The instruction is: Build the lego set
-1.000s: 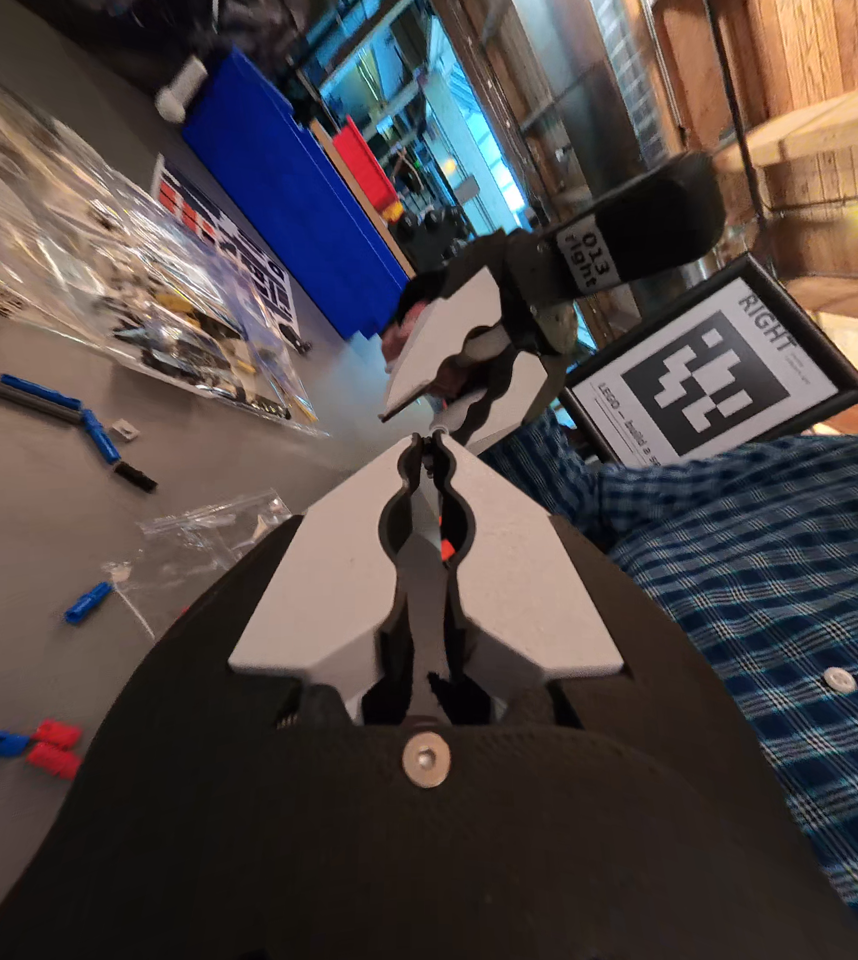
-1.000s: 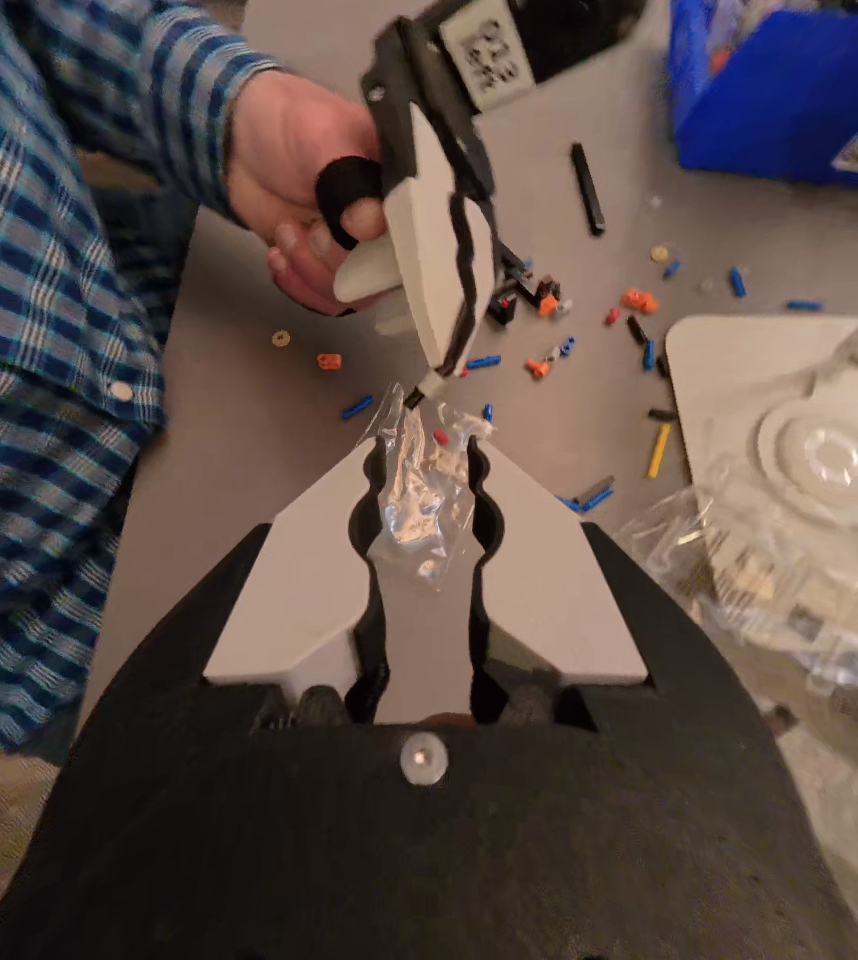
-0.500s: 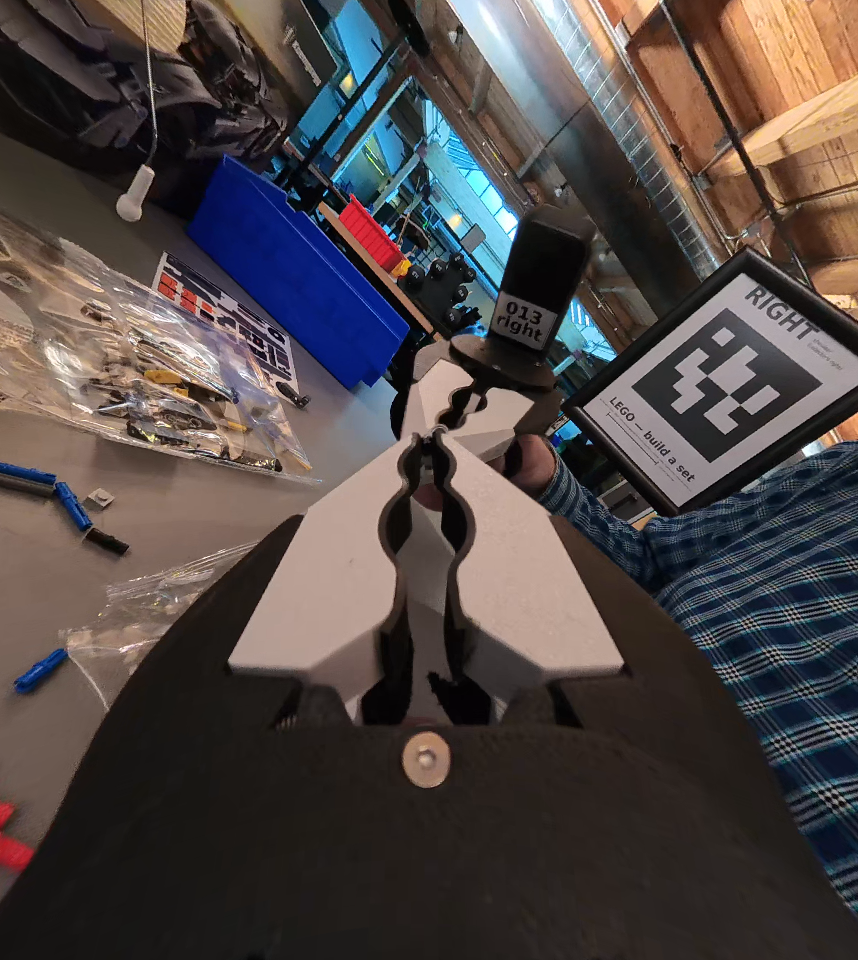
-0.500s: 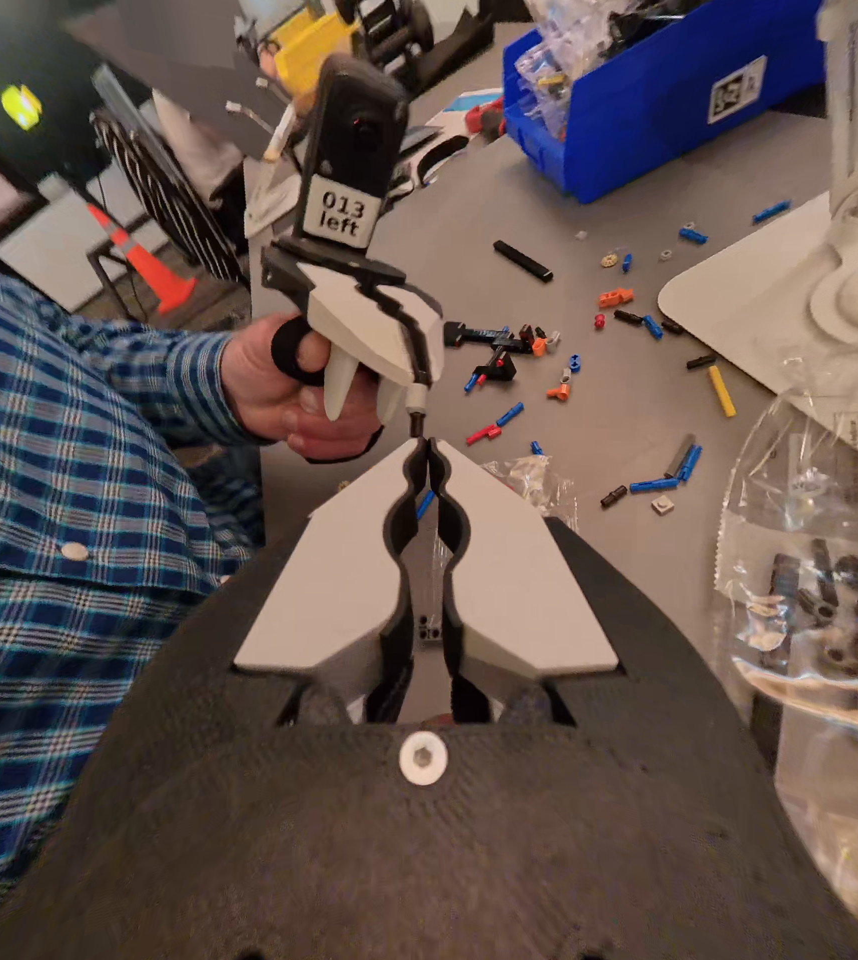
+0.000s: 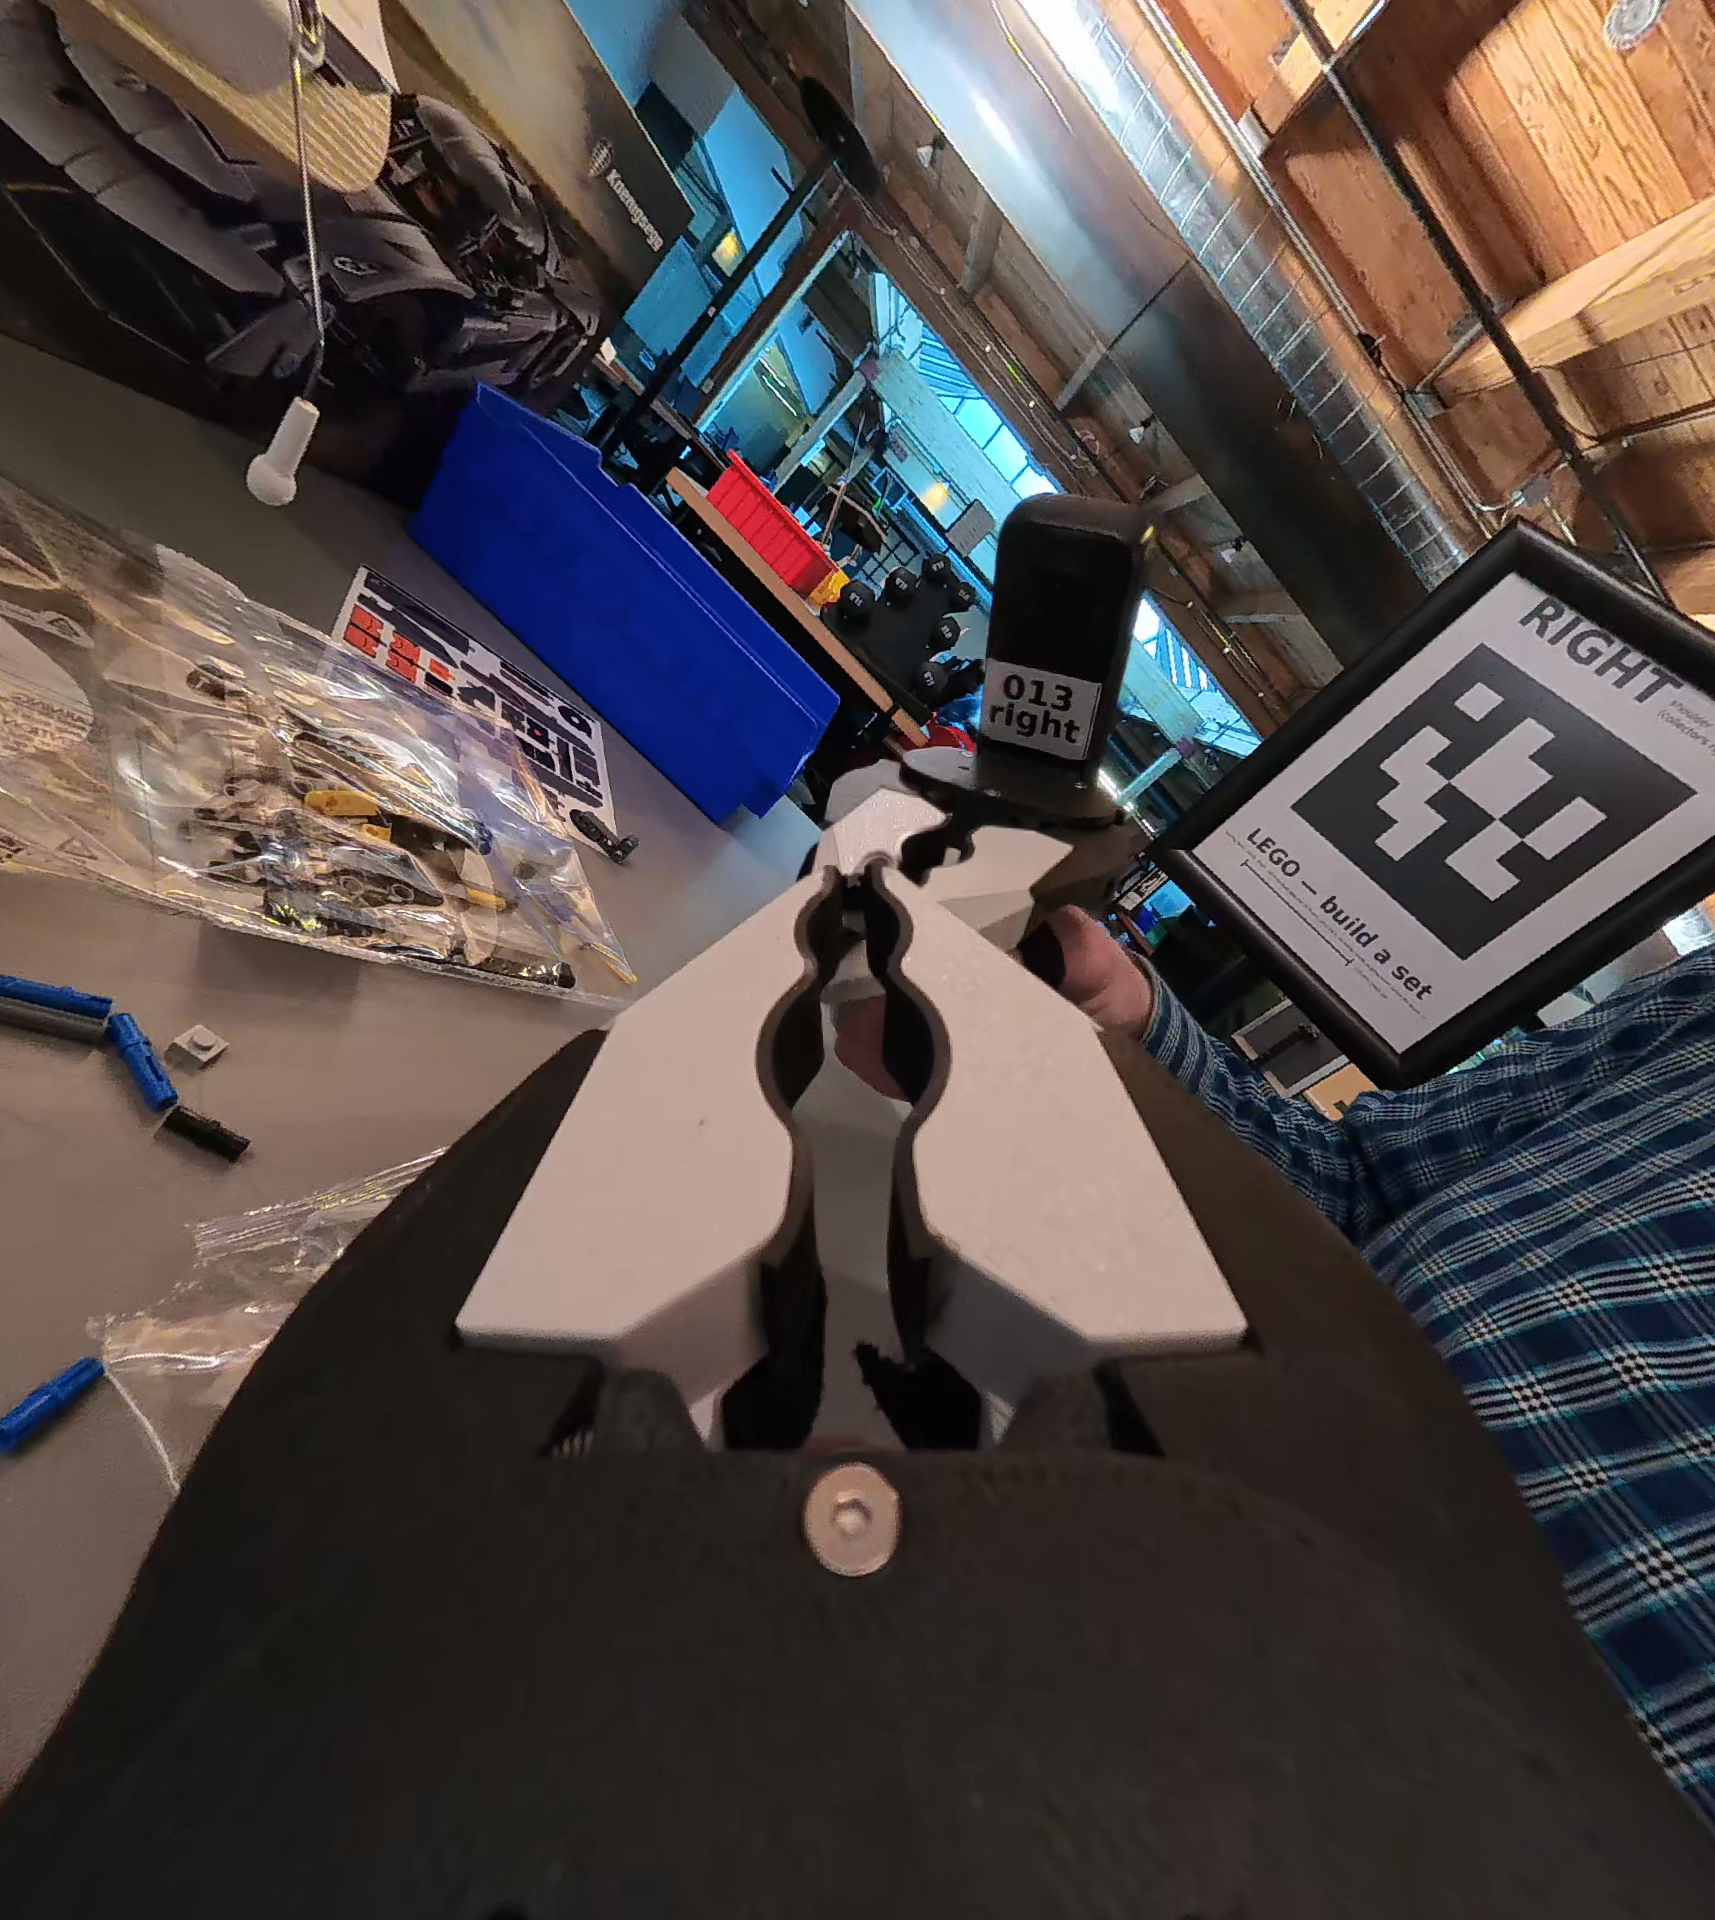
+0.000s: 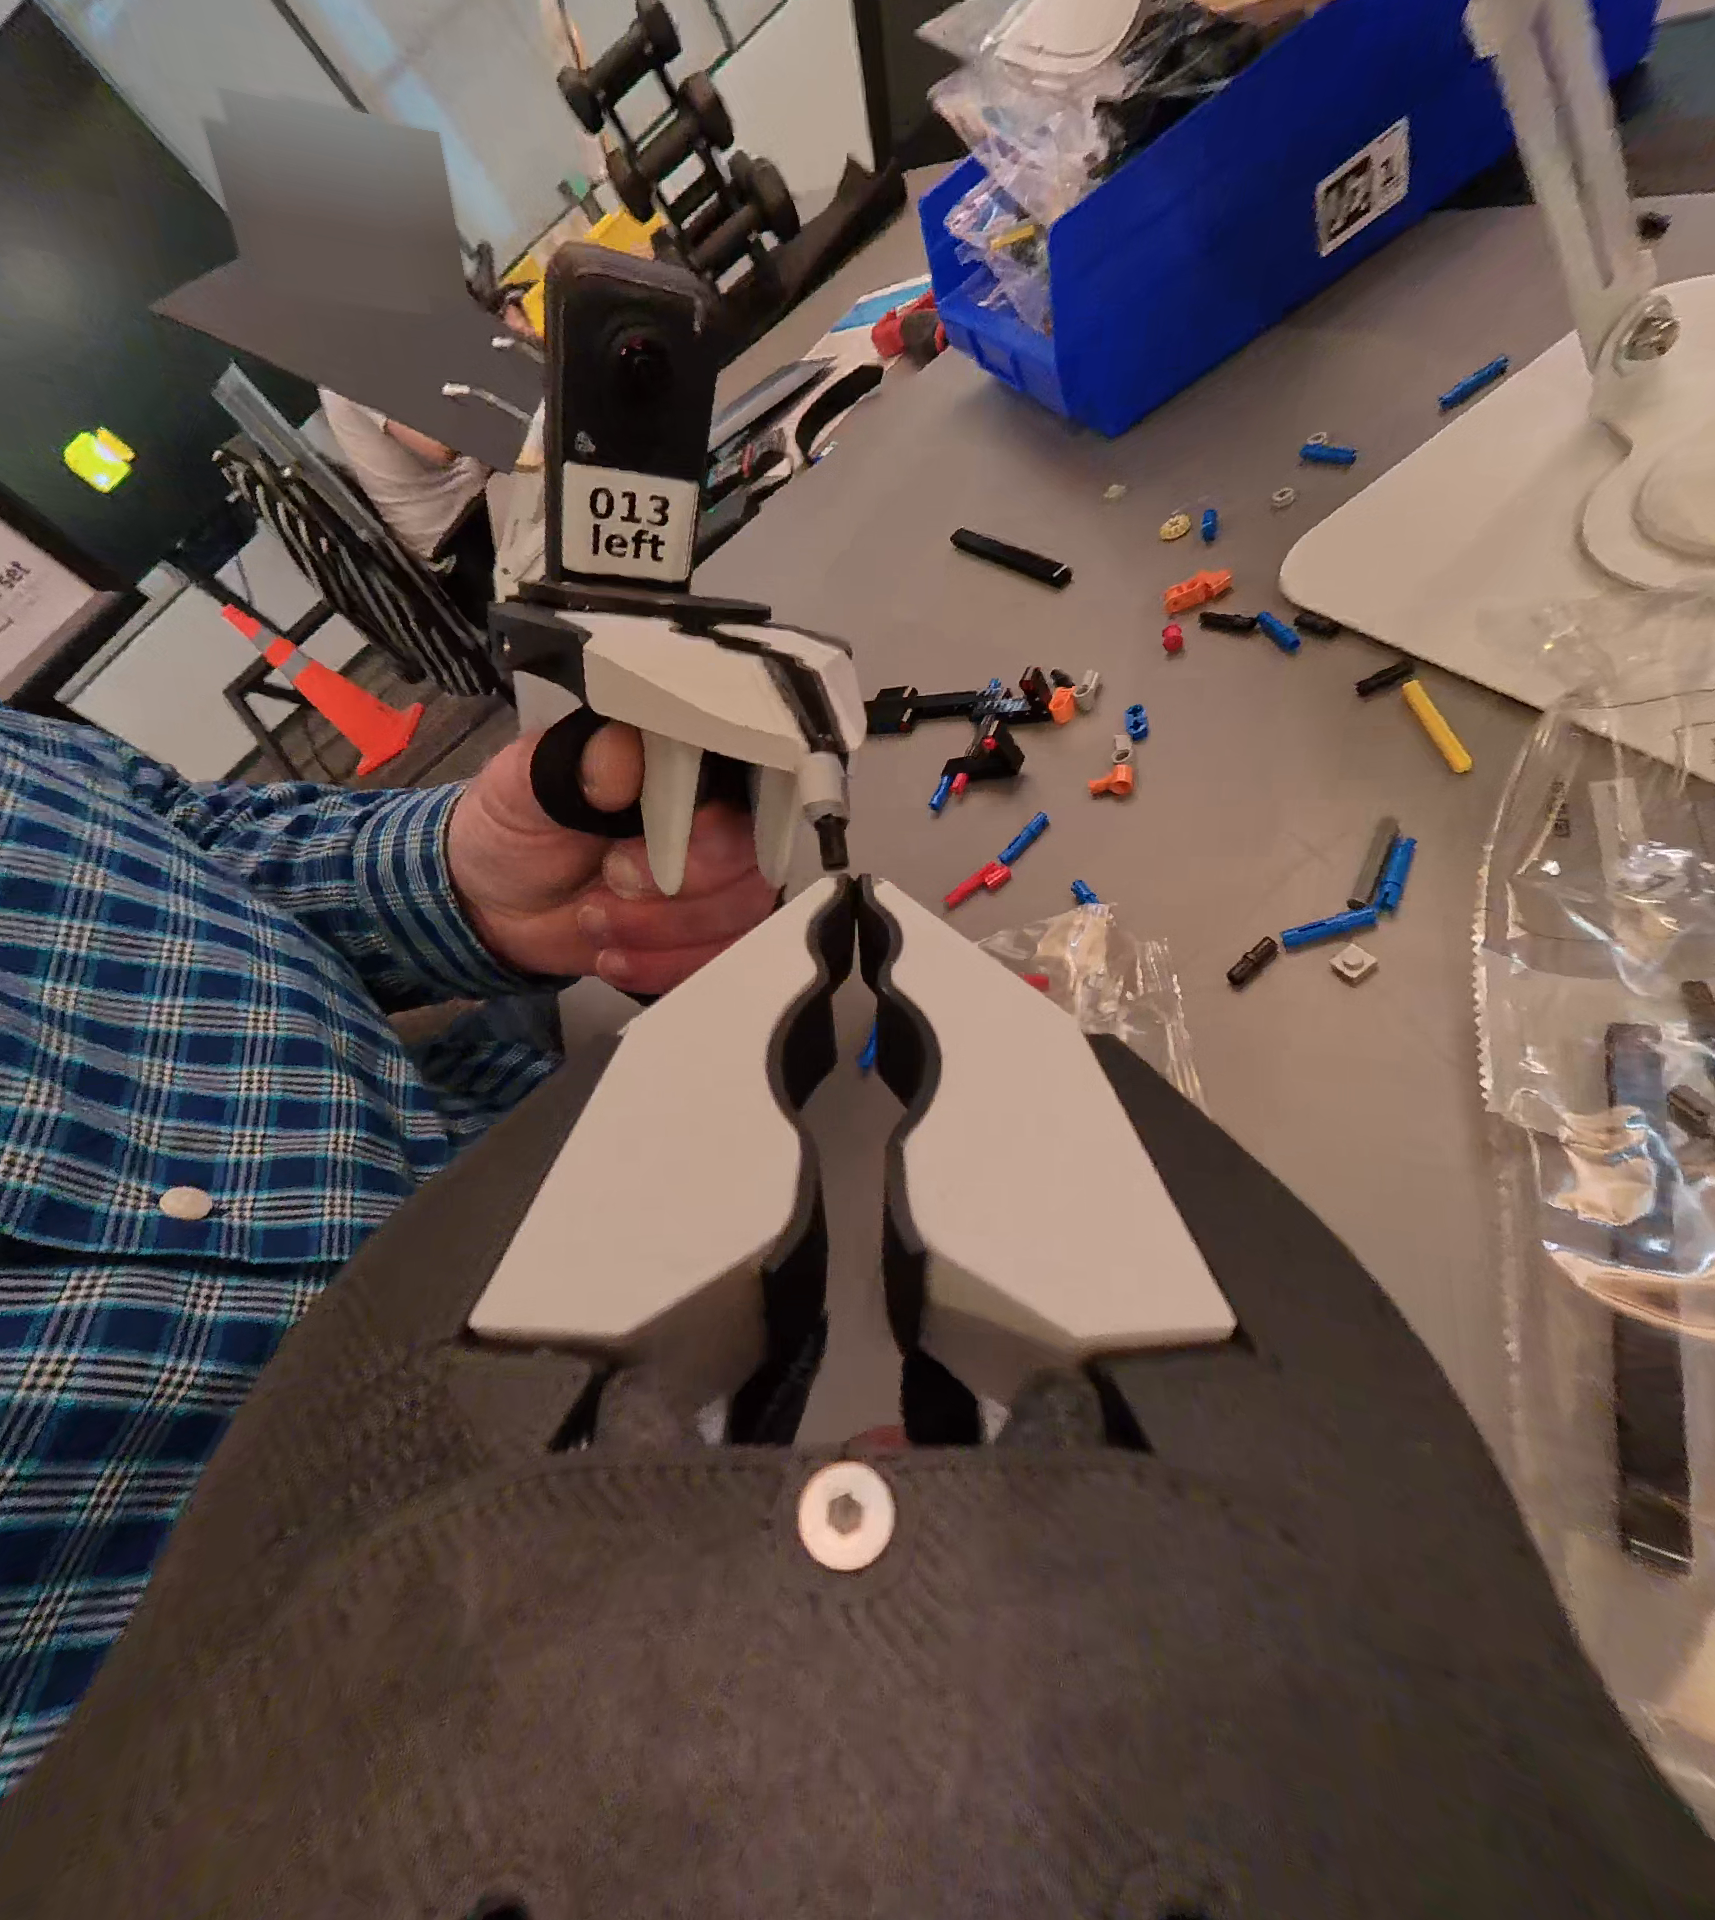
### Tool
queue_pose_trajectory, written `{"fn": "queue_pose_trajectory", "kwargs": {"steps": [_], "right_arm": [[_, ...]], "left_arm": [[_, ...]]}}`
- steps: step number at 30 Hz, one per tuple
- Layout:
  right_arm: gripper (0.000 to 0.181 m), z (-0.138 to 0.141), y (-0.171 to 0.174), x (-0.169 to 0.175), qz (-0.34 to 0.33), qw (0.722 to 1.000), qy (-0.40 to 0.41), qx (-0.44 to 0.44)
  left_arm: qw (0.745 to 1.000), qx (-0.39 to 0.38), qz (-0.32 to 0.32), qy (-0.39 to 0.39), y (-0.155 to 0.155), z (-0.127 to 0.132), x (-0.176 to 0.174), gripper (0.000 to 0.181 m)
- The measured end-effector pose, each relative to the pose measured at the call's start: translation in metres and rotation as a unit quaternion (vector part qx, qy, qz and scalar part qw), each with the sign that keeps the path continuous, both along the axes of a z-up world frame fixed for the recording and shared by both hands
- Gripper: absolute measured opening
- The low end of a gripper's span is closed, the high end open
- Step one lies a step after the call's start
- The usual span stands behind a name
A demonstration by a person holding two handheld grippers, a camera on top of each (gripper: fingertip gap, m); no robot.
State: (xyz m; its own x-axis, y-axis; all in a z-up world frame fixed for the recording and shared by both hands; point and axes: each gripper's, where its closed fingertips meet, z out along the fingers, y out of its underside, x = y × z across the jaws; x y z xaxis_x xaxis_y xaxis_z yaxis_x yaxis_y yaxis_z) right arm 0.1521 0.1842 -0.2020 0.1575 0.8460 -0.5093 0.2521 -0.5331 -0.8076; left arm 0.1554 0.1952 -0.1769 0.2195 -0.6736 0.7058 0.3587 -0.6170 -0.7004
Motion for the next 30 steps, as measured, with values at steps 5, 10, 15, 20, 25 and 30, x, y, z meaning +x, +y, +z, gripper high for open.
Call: {"fn": "queue_pose_trajectory", "kwargs": {"steps": [5, 10, 15, 20, 25, 30], "right_arm": [[0.000, -0.001, 0.004, 0.001, -0.018, 1.000, -0.001, -0.004], [0.010, 0.000, 0.009, 0.004, -0.048, 0.999, 0.012, -0.017], [0.014, -0.005, 0.004, -0.001, -0.058, 0.998, 0.014, -0.030], [0.014, -0.007, 0.000, -0.006, -0.061, 0.997, 0.014, -0.038], [0.014, -0.005, -0.001, -0.012, -0.075, 0.996, 0.027, -0.048], [0.015, -0.006, 0.002, -0.013, -0.094, 0.994, 0.029, -0.046]], "left_arm": [[1.000, 0.001, 0.007, -0.001, 0.002, 0.001, -0.001, 0.001], [1.000, -0.004, 0.006, -0.001, 0.002, -0.001, 0.000, 0.001], [1.000, -0.008, 0.008, 0.000, -0.001, -0.004, -0.002, 0.001], [1.000, -0.008, 0.010, 0.000, -0.006, -0.006, -0.007, 0.001], [1.000, -0.014, 0.014, -0.008, -0.005, -0.007, -0.013, 0.000], [1.000, -0.014, 0.017, -0.016, -0.003, -0.005, -0.016, 0.001]]}}
